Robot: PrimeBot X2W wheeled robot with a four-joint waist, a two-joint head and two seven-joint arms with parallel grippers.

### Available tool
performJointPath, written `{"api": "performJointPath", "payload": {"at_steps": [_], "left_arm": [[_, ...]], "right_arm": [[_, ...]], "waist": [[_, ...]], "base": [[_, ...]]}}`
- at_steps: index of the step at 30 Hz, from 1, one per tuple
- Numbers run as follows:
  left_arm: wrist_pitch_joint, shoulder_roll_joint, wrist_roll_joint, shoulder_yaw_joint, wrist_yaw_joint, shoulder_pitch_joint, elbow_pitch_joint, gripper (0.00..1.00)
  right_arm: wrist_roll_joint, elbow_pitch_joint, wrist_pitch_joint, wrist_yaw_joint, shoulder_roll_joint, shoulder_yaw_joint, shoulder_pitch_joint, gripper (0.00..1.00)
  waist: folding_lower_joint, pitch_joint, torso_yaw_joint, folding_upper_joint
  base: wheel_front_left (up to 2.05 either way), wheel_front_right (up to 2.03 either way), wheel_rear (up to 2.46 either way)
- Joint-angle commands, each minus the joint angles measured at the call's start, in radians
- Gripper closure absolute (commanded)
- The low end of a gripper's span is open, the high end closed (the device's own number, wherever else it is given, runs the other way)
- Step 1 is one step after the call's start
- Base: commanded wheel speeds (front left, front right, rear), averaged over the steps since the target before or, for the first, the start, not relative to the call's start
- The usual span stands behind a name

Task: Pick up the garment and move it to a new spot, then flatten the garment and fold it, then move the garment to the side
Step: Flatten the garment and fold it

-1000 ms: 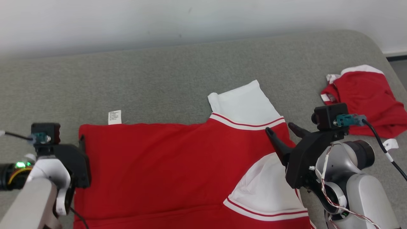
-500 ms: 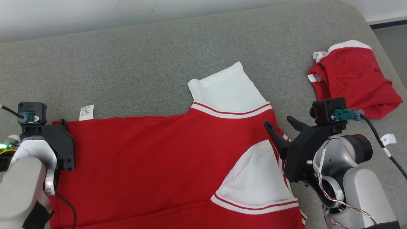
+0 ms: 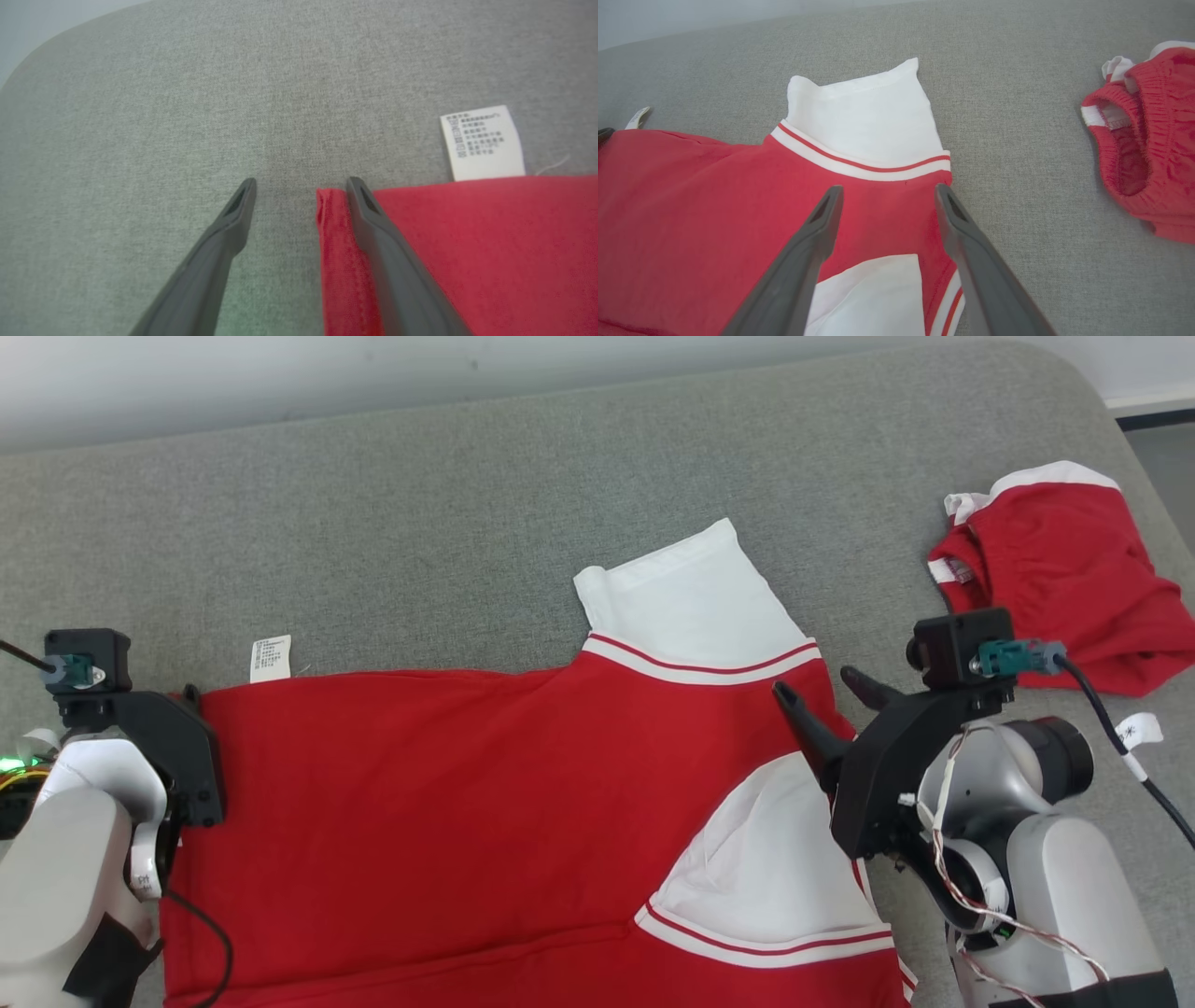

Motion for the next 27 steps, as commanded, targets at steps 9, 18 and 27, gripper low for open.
{"api": "performJointPath", "payload": {"at_steps": [9,18,27], "left_arm": [[-0.032,0.021,-0.002,0.018,0.044,0.003,-0.097,0.00],[0.090,0.047,-0.027,0.007,0.089,0.116,-0.278,0.00],[0.133,0.075,-0.023,0.009,0.116,0.111,-0.310,0.00]], "right_arm": [[-0.007,-0.012,-0.005,0.002,-0.004,-0.008,-0.009,0.00],[-0.014,-0.018,0.005,0.002,-0.003,-0.037,0.003,0.00],[-0.022,-0.008,0.015,0.002,-0.004,0.001,-0.038,0.00]], "waist": [[0.0000,-0.007,0.011,-0.0001],[0.0000,-0.009,0.022,-0.0001],[0.0000,0.019,-0.005,-0.0001]], "base": [[0.00,0.00,0.00],[0.00,0.00,0.00],[0.00,0.00,0.00]]}}
